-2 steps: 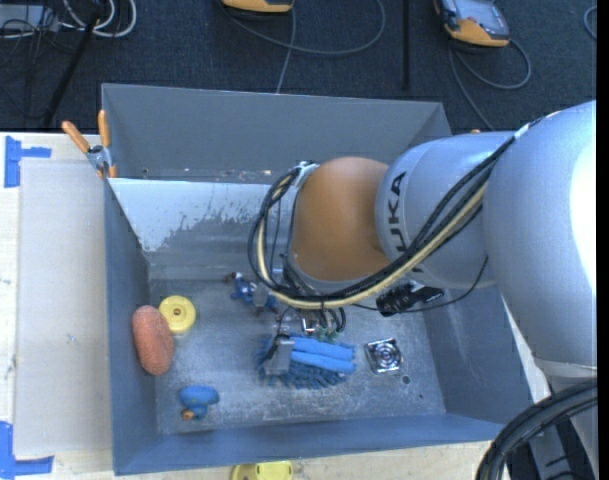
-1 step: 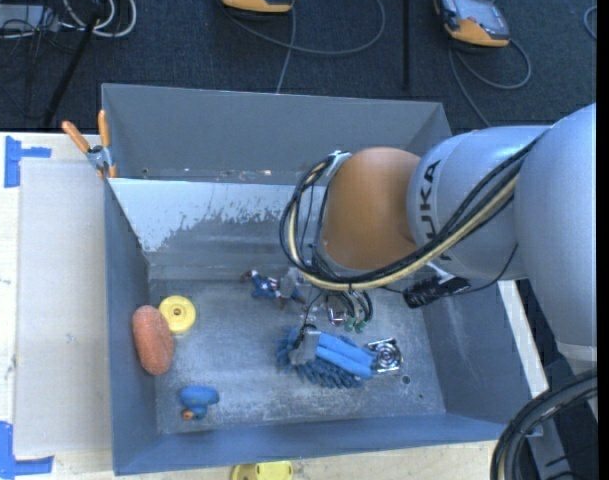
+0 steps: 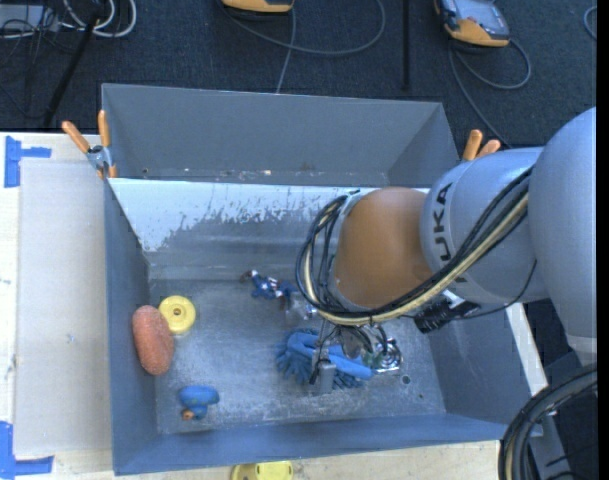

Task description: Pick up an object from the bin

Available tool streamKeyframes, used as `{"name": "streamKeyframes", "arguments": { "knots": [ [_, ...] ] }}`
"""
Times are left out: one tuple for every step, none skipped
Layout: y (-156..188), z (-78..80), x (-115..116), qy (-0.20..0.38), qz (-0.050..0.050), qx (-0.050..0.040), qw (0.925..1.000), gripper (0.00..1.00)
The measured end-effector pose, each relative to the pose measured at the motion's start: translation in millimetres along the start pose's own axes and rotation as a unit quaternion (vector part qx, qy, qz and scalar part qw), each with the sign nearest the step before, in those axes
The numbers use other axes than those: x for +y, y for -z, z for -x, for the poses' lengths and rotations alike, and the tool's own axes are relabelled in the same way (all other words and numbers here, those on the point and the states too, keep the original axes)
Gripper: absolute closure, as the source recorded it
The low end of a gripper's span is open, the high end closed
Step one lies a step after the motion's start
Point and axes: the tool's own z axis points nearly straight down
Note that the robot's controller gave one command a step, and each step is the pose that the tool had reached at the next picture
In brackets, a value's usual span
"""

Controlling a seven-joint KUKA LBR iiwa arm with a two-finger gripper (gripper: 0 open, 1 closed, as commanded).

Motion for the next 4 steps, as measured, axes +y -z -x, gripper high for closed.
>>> {"name": "streamKeyframes", "arguments": {
  "knots": [
    [-11.1,-7.6,-25.1,-0.108,0.000,0.0001,0.9942,1.00],
    [-11.1,-7.7,-25.2,-0.109,0.000,0.0001,0.9941,1.00],
    [90.2,-36.1,-28.4,-0.112,0.000,-0.0001,0.9937,1.00],
    [90.2,-36.1,-28.6,-0.113,0.000,0.0001,0.9936,1.00]
  ]
}}
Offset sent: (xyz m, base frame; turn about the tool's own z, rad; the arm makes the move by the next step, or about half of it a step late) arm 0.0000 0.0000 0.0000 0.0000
